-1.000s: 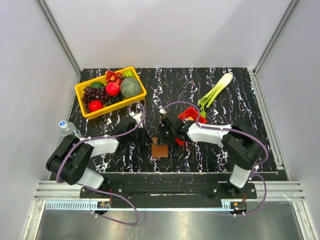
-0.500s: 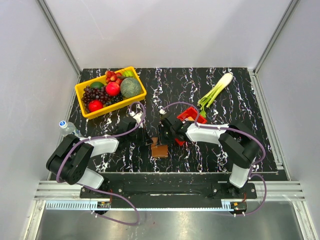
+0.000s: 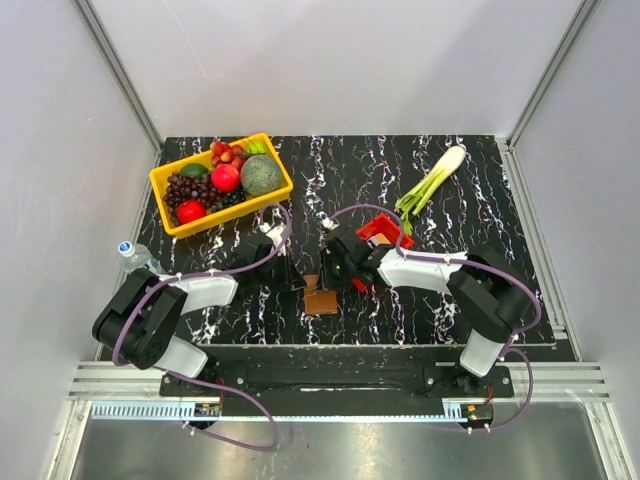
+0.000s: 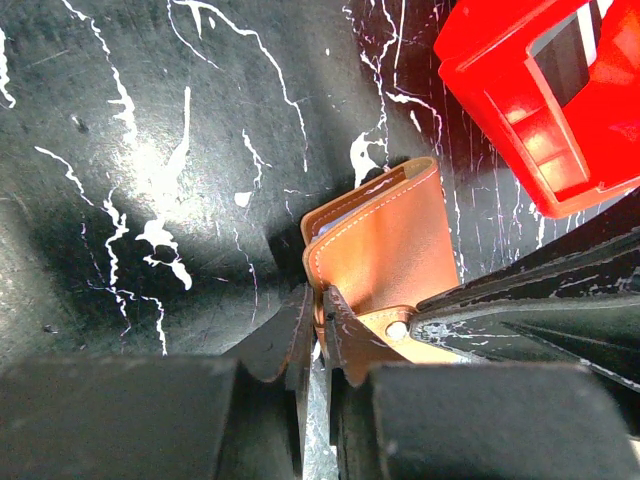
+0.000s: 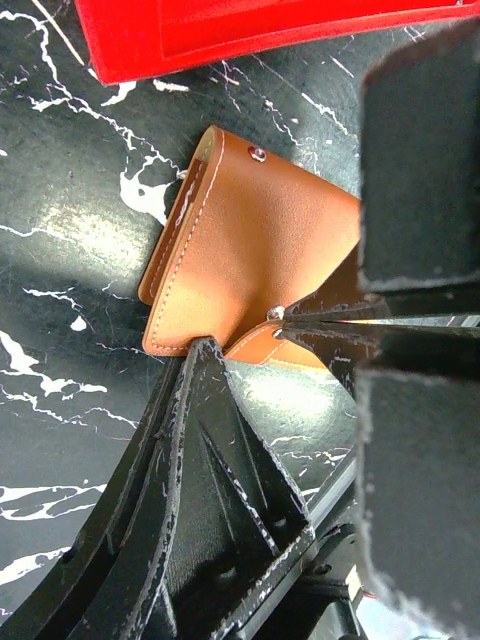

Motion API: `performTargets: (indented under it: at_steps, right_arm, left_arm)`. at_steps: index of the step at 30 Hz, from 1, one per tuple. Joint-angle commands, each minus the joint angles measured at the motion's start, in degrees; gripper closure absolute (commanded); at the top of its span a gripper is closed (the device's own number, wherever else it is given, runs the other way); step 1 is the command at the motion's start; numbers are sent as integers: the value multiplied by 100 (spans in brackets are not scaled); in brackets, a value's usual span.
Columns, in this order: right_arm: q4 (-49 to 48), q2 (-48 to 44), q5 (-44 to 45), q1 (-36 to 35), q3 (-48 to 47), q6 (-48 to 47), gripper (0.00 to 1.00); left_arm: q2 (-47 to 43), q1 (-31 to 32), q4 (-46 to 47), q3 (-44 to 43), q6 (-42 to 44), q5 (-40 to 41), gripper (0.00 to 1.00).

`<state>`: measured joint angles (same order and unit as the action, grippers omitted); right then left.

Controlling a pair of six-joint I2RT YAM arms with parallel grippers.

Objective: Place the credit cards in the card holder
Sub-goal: Close the card holder at the center of the board.

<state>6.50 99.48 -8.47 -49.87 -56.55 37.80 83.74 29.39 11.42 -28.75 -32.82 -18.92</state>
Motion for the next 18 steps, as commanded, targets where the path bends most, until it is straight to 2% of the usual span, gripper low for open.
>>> performTargets:
  at_steps: [1,18]
  right_arm:
    - [-114,-17,4,21,31,-1,100]
    - [-158,317,-6,21,4,61,100]
  left_arm:
    - [81,-47,-131,-96,179,151,89]
    - [45,-56,-158,-104,179,143,90]
